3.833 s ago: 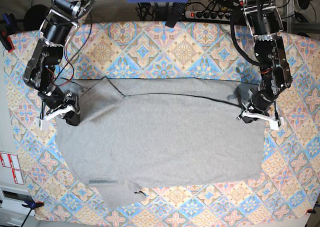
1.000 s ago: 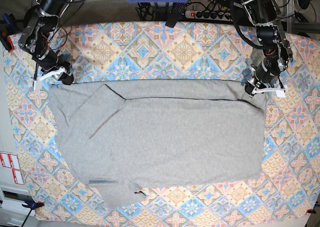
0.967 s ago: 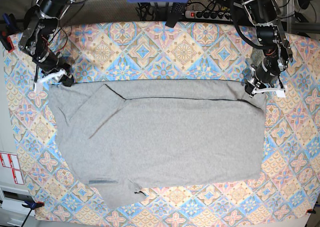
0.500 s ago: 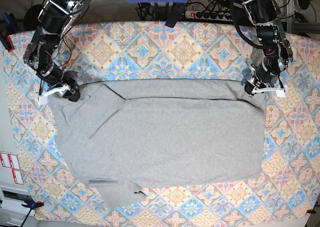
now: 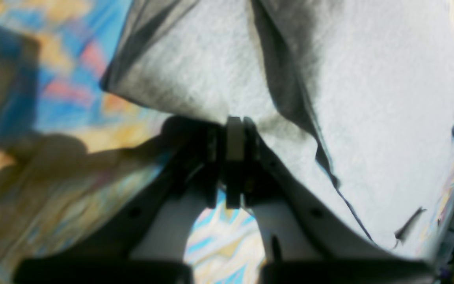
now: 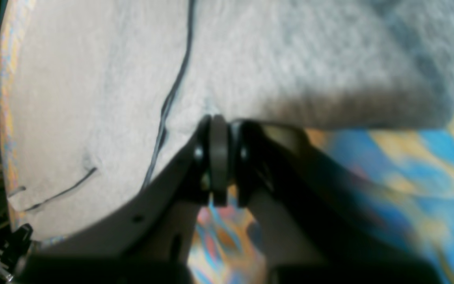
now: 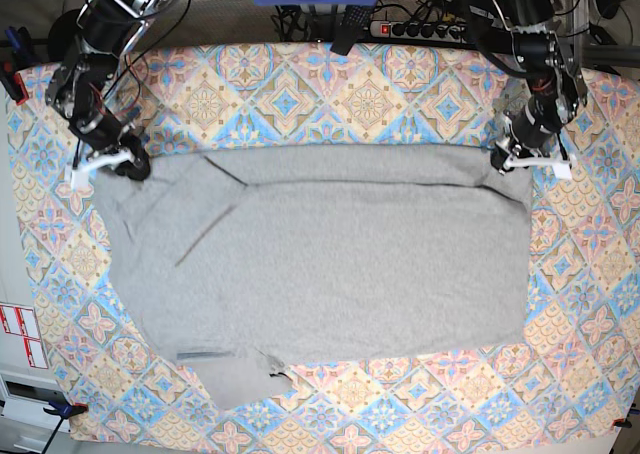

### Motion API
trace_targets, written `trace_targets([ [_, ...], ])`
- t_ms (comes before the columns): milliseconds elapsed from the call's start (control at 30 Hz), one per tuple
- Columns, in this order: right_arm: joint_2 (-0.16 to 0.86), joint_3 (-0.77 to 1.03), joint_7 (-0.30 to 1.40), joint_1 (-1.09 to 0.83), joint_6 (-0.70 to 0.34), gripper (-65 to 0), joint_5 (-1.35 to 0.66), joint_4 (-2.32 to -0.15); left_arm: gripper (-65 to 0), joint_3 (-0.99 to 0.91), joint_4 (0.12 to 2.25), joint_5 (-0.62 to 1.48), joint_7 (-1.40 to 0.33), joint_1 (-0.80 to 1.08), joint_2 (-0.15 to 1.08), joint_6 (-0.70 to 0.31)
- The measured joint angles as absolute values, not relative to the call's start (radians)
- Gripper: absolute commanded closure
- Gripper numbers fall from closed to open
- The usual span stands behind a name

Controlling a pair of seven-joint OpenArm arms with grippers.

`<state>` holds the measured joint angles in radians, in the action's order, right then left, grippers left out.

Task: Fold the T-shirt properly
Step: 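Drag the grasped fabric toward the collar with both grippers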

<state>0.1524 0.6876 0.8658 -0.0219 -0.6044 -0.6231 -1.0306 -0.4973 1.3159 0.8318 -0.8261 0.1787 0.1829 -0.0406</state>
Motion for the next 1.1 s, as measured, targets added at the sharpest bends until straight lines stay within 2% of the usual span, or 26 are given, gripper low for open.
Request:
trace_targets([
  [433, 0.147, 0.710, 0.928, -0.259, -0.608, 0.0, -0.633, -1.250, 0.0, -0.496, 1.469, 0.829, -0.839, 0.375, 0.179, -0.041],
  [600, 0.116, 0.746, 0.936, -0.355, -0.609, 0.0, -0.627, -1.330, 0.0, -0.495, 1.514, 0.830, -0.846, 0.448, 0.179, -0.042],
  [900, 0.105, 0.753, 0.951, -0.387, -0.605, -0.5, -0.610, -1.393, 0.0, -0.494, 1.543, 0.824, -0.850, 0.485, 0.177, -0.041],
  [1000, 0.105, 0.753, 0.951, -0.388, -0.605, -5.2, -0.609, -1.393, 0.0, -0.494, 1.544, 0.824, -0.849, 0.492, 0.177, -0.041],
  [1100, 0.106, 0.753, 0.945, -0.387, -0.597, -12.4, -0.606, -1.393, -2.7, -0.494, 1.545, 0.831, -0.845, 0.502, 0.177, -0.041],
])
